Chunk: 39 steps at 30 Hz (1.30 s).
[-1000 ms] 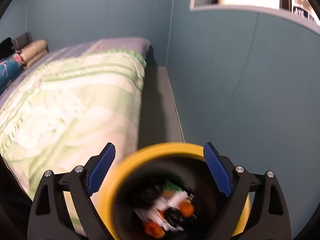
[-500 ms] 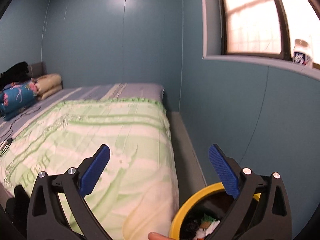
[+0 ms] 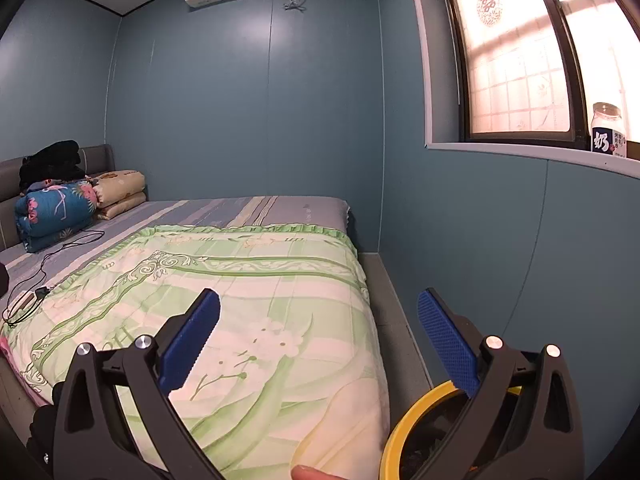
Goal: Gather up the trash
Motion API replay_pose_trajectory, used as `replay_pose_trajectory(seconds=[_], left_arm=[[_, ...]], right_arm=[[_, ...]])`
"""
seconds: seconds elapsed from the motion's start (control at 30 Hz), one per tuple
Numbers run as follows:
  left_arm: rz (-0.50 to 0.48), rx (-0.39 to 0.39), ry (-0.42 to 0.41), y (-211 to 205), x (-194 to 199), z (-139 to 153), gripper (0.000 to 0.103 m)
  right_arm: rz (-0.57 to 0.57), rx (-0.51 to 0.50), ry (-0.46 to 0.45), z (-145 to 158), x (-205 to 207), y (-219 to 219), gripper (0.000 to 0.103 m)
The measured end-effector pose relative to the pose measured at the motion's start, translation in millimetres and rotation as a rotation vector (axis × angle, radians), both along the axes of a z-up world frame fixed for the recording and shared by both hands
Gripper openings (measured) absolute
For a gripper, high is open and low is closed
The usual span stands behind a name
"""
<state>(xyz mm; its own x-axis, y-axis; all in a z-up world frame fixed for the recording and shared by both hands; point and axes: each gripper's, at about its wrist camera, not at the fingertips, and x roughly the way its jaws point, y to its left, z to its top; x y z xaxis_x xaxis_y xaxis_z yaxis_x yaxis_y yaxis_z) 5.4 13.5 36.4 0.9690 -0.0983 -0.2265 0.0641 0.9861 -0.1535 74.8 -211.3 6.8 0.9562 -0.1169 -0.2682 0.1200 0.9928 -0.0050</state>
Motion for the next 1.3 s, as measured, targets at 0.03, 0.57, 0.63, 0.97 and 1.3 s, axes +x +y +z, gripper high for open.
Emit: replay_pose_trajectory(seconds=[0.03, 0.57, 0.63, 0.97, 1.3], left_arm=[[0.001, 0.0, -0.004, 0.0, -1.1, 0.5, 0.095], [-0.005, -0.018, -0.002, 1.8, -2.7, -1.9, 0.095], [-0.008, -0.021, 0.001, 1.8, -2.3, -2.6, 0.095], [-0.019, -0.022, 0.004, 1.4, -2.6, -5.3, 0.095], [-0.024, -0.028, 0.01, 1.0, -1.2, -7.1, 0.095]], right_arm=[[0.002, 0.001, 0.003, -0.5, 0.7, 0.5, 0.095], [0.027, 0.007, 0.013, -6.4, 0.1, 4.9, 0.095], [0.028, 0.005, 0.013, -6.6, -0.1, 5.3, 0.095], [0.027, 0.006, 0.027, -8.7, 1.5, 6.5, 0.095], [0.015, 0.007, 0.034, -10.1, 2.6, 5.8, 0.095]])
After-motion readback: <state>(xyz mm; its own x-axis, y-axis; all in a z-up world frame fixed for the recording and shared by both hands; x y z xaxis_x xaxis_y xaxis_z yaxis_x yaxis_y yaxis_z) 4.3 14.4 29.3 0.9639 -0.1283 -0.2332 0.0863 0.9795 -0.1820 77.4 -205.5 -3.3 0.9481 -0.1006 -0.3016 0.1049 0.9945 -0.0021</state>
